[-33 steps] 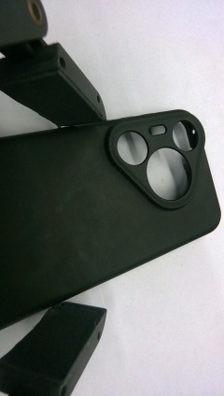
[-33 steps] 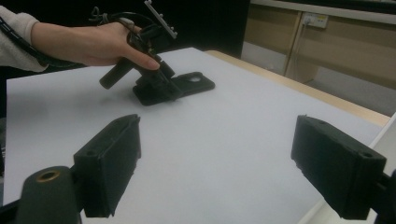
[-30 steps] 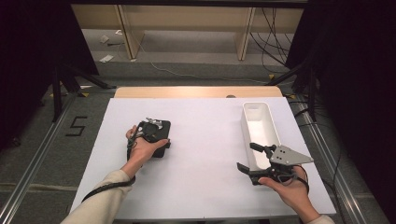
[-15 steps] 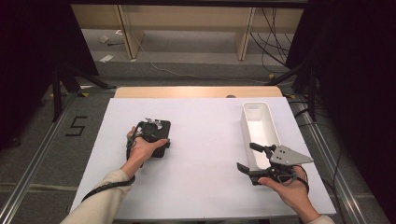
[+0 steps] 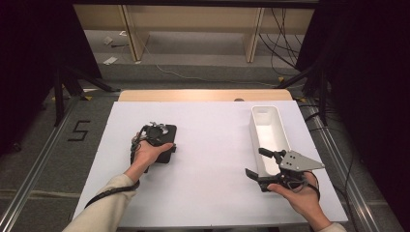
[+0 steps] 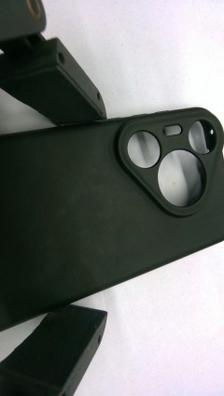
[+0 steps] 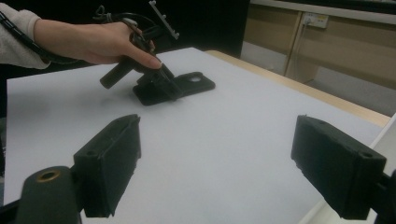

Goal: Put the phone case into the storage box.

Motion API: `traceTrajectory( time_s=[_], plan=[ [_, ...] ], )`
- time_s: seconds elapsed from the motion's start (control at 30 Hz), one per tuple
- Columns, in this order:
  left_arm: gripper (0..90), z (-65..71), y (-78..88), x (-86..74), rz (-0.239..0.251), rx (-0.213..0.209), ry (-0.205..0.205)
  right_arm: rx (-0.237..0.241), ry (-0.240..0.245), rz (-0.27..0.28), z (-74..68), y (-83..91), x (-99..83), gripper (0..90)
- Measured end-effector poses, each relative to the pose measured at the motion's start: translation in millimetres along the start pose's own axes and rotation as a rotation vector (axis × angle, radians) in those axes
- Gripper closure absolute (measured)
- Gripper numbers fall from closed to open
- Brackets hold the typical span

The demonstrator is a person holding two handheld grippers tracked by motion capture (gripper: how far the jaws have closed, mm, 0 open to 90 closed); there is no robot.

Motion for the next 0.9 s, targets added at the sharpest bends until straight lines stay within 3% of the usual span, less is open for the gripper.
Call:
traceTrajectory(
  time_s=[0.4,0.9],
  plan=[
    [9.4,-0.8,1.5,2.3,-0.024,0.012,0.018,0.001,0.001,-0.001,-0.2,-0.3,-0.2,17.0],
    [13.7,0.8,3.5,1.7,-0.019,0.019,0.029,0.001,0.0,-0.001,-0.1,0.0,-0.2,17.0]
  ],
)
Point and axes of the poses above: each handheld gripper's, and its own axes: y roughly backward along the jaws, x roughly out of its top, z roughly to its right, the point moved 7 cm from there along -y, roughly forward along the jaws, and after that the axes turned 1 degree about -z, right-handed, at the moved point
